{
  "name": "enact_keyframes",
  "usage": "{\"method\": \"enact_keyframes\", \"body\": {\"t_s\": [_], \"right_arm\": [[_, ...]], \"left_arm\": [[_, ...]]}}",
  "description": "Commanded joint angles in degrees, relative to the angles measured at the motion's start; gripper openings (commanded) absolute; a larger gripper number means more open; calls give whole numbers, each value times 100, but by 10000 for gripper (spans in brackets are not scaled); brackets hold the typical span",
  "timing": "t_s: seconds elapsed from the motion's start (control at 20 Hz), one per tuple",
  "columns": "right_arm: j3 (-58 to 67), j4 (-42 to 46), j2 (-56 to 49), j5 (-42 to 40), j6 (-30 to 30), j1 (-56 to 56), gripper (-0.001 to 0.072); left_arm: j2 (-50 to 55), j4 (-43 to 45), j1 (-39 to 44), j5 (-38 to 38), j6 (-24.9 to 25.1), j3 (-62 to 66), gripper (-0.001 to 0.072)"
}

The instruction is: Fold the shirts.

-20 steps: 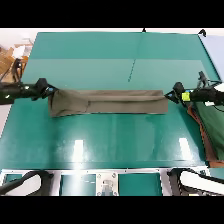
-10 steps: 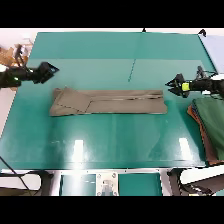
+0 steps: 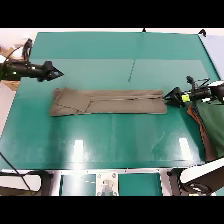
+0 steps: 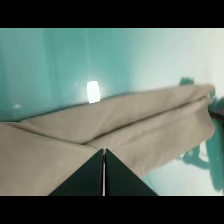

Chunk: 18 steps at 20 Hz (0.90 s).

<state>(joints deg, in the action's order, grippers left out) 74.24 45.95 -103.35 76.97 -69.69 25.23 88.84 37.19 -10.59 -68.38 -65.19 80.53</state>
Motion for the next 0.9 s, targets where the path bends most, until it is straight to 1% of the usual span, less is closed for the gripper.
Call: {"method": "enact_keyframes", "body": {"t_s": [0.0, 0.05, 0.1, 0.15, 0.2, 0.35, 0.45, 0.65, 0.75, 0.85], "right_arm": [[-35, 103, -374, -2, 256, -306, 447], [-35, 101, -407, -59, 291, -376, 319], [-26, 98, -404, -107, 291, -417, 131], [42, 101, -402, -72, 289, -426, 56], [142, 101, -382, 26, 289, -424, 15], [555, 101, -22, 476, 286, -372, 13], [848, 103, 474, 776, 256, -369, 14], [1473, 101, 1539, 1499, -33, -369, 13], [1700, -2, 2002, 1720, -170, -372, 13], [1768, -155, 2334, 1786, -190, -372, 14]], "left_arm": [[4, 258, 452, -114, -96, 24, 33], [4, 289, 612, -98, -98, 24, 33], [4, 317, 767, -63, -103, 24, 33], [7, 354, 949, 37, -166, 24, 33], [7, 413, 1117, 188, -275, 24, 33], [28, 898, 1799, 658, -682, 22, 32], [101, 1209, 2334, 1003, -872, 15, 32], [654, 1182, 3379, 1744, -1032, 17, 33], [981, 1165, 3829, 2256, -1294, 17, 32], [1314, 1084, 4194, 2686, -1447, 101, 32]]}}
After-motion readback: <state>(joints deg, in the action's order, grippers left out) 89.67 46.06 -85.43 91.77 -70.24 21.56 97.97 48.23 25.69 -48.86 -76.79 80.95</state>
